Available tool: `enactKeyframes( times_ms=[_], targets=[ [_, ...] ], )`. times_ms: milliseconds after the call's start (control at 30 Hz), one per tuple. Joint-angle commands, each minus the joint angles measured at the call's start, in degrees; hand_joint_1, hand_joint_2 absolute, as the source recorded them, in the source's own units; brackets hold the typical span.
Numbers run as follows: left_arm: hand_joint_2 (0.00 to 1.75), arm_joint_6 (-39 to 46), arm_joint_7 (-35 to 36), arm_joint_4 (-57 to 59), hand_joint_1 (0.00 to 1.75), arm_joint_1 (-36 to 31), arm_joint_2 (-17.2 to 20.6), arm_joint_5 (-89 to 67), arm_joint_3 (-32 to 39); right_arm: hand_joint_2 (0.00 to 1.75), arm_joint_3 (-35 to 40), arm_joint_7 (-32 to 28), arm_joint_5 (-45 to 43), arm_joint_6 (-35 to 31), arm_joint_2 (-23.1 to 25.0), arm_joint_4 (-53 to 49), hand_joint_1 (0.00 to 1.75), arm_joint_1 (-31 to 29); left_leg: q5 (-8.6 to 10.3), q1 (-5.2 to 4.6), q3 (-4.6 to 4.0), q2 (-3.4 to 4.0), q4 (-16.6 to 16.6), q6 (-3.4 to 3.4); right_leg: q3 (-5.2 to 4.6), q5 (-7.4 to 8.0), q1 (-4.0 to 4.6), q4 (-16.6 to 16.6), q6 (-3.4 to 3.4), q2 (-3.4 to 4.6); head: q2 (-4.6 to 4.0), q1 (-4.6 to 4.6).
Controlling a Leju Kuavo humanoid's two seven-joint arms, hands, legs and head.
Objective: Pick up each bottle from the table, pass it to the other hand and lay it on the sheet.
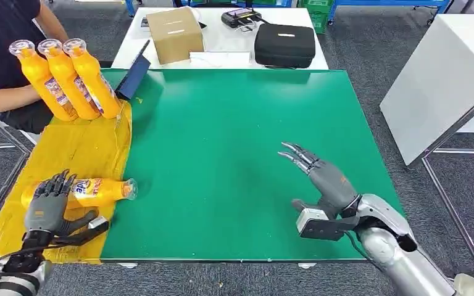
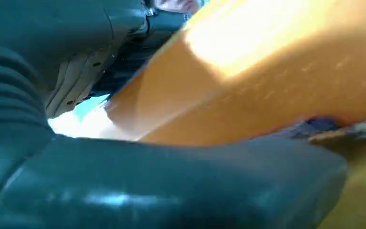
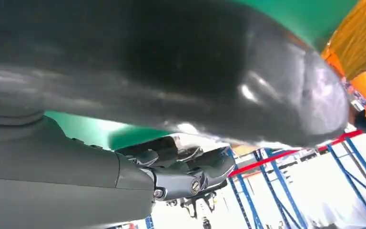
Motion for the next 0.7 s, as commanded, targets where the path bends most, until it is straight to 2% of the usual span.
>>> enactKeyframes(
  times_ms=[33, 67, 100, 167, 200, 267, 300, 333, 367, 400, 433, 467, 500, 533, 700],
  targets=[
    [0.0, -0.7, 5.6, -3.3, 0.0, -0.7, 1.0, -0.1, -14.3, 0.0, 1.6, 0.2, 0.3, -0.7, 2.0, 4.2, 0.0, 0.2, -0.1, 0.09, 0.1, 0.06, 0.0, -0.07, 0.14, -0.03, 0.08, -0.1, -0.07, 0.26, 0.0, -0.02],
    [0.0, -0.7, 5.6, -3.3, 0.0, -0.7, 1.0, -0.1, -14.3, 0.0, 1.6, 0.2, 0.3, -0.7, 2.0, 4.2, 0.0, 0.2, -0.17, 0.12, 0.14, 0.11, 0.0, -0.09, 0.17, -0.06, 0.1, -0.1, -0.1, 0.4, 0.0, 0.0],
    [0.0, -0.7, 6.1, -10.1, 0.0, 1.4, 1.5, -0.1, -12.3, 0.0, 1.3, 0.3, 0.3, -0.8, 1.7, 3.5, 0.0, 0.8, -0.13, 0.09, 0.13, 0.08, 0.0, -0.08, 0.17, -0.05, 0.09, -0.1, -0.08, 0.33, 0.0, -0.02],
    [0.0, -0.7, 1.3, -22.0, 0.0, 6.5, -2.3, 0.4, -1.4, 0.0, -0.2, 0.7, 0.7, -1.8, 1.9, 2.2, 0.0, 3.9, -0.15, 0.11, 0.09, 0.07, 0.0, -0.07, 0.13, -0.07, 0.1, -0.1, -0.07, 0.32, 0.0, 0.0],
    [0.0, -0.7, -13.9, -26.8, 0.0, 8.2, -10.8, 8.6, 14.2, 0.0, -1.4, 0.1, 2.5, -3.0, 2.7, 1.5, 0.0, 7.5, -0.11, 0.09, 0.05, -0.05, 0.0, -0.04, 0.13, -0.08, 0.08, -0.1, -0.04, 0.14, 0.0, -0.02],
    [0.0, -0.7, -34.0, -27.0, 0.0, 4.8, -19.6, 22.9, 27.2, 0.0, -1.9, -0.4, 4.8, -4.2, 4.5, 1.8, 0.0, 10.0, -0.05, 0.1, -0.01, -0.26, 0.0, -0.02, 0.07, -0.09, 0.09, -0.2, -0.02, -0.12, 0.0, -0.04],
    [0.0, -1.3, -38.9, -28.7, 0.0, 3.1, -21.0, 33.8, 27.4, 0.0, -1.9, -0.3, 6.4, -5.1, 6.2, 2.4, 0.0, 10.9, -0.07, 0.14, 0.02, -0.54, 0.0, -0.02, 0.14, -0.19, 0.11, -0.2, -0.02, -0.36, 0.0, -0.02],
    [0.0, -5.0, -41.0, -33.8, 0.0, 3.5, -21.6, 42.4, 26.8, 0.0, -1.6, -0.3, 7.5, -5.4, 7.5, 2.9, 0.0, 11.0, -0.04, 0.14, -0.1, -0.5, 0.1, -0.02, -0.26, -0.17, 0.1, -0.1, -0.02, -0.35, 0.0, -0.02],
    [0.0, -9.3, -41.6, -38.7, 0.0, 4.0, -21.7, 47.4, 26.0, 0.0, -1.4, 0.0, 8.4, -6.0, 8.9, 3.6, 0.0, 11.0, -0.04, 0.11, -0.25, -0.36, 0.1, 0.02, -0.72, -0.13, 0.07, -0.1, 0.02, -0.23, 0.0, -0.02],
    [0.0, -16.2, -41.9, -44.4, 0.0, 4.6, -22.4, 55.5, 25.6, 0.0, -1.4, -0.1, 9.7, -7.7, 10.8, 4.2, 0.0, 10.8, -0.14, 0.17, -0.24, -0.44, 0.2, 0.0, -0.6, -0.25, 0.11, -0.1, 0.06, -0.21, 0.0, 0.09],
    [0.0, -19.0, -41.6, -47.7, 0.0, 5.0, -22.4, 57.7, 25.3, 0.0, -1.7, -0.9, 11.1, -9.8, 12.6, 4.4, 0.0, 10.6, -0.08, 0.13, -0.48, -0.11, 0.1, 0.0, -0.49, -0.09, 0.11, -0.1, 0.1, 0.05, 0.0, 0.07],
    [0.0, -20.6, -41.7, -50.7, 0.0, 5.5, -22.6, 58.8, 24.7, 0.0, -2.6, -1.9, 11.4, -11.8, 15.0, 3.9, 0.0, 11.2, -0.29, 0.18, -0.37, 0.05, 0.2, -0.06, -0.24, -0.17, 0.14, 0.0, 0.08, 0.3, 0.0, -0.02],
    [0.0, -24.1, -41.0, -54.0, 0.0, 6.5, -22.8, 61.0, 23.8, 0.0, -4.7, -2.5, 11.0, -15.2, 19.0, 3.0, 0.0, 12.0, -0.25, 0.13, -0.42, 0.28, 0.1, -0.06, -0.4, 0.03, 0.14, 0.0, -0.06, 0.4, 0.0, -0.02],
    [0.0, -24.3, -40.8, -55.4, 0.0, 7.3, -23.1, 60.9, 23.5, 0.0, -4.3, -2.0, 11.6, -15.4, 19.9, 2.4, 0.0, 12.0, -0.2, 0.08, -0.45, 0.46, 0.1, -0.06, -0.5, 0.07, 0.11, 0.0, -0.02, 0.47, 0.0, -0.04],
    [0.0, -24.0, -41.1, -55.1, 0.0, 8.2, -23.1, 60.8, 23.5, 0.0, -4.3, -1.1, 12.2, -15.3, 19.6, 1.6, 0.0, 12.0, -0.3, 0.14, -0.18, 0.45, 0.1, -0.12, -0.29, -0.1, 0.14, 0.0, -0.08, 0.66, 0.0, -0.04]
  ],
)
